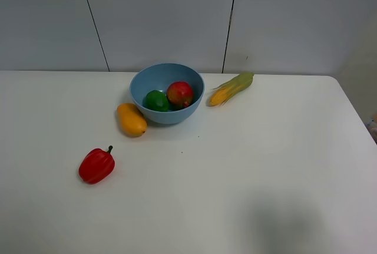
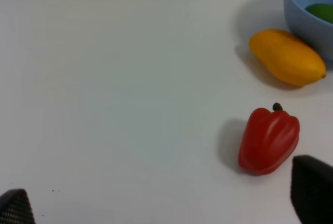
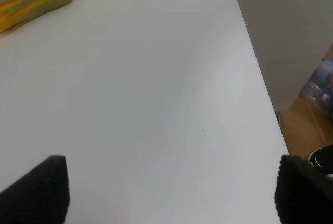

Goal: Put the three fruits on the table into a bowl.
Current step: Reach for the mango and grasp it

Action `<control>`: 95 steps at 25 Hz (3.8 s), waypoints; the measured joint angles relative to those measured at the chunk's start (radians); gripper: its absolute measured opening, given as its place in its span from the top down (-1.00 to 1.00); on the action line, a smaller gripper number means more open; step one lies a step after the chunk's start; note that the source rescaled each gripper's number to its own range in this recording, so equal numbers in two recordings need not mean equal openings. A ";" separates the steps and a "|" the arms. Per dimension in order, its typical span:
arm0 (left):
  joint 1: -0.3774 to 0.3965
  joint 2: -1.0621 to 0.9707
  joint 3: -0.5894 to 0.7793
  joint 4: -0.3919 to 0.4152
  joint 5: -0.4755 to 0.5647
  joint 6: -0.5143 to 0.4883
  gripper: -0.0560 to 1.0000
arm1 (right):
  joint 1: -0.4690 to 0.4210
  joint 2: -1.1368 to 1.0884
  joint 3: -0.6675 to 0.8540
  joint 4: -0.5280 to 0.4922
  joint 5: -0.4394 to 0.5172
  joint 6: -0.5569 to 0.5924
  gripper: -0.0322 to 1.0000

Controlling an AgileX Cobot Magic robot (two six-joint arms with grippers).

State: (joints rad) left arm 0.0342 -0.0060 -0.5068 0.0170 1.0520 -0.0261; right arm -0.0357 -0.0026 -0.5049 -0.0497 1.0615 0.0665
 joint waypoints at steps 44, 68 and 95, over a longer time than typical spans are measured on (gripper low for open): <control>-0.355 1.676 -0.416 -0.327 -0.689 0.169 -1.00 | 0.000 0.000 0.000 0.000 0.001 0.001 0.44; -0.342 1.885 -0.455 -0.354 -0.926 0.181 -1.00 | 0.000 0.000 0.000 0.000 0.001 0.008 0.44; -0.374 2.032 -0.584 -0.414 -0.860 0.174 -1.00 | 0.000 0.000 0.001 0.000 0.001 0.008 0.44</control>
State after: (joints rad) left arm -0.3395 2.0256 -1.0909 -0.3974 0.1924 0.1480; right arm -0.0357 -0.0026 -0.5041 -0.0497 1.0622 0.0744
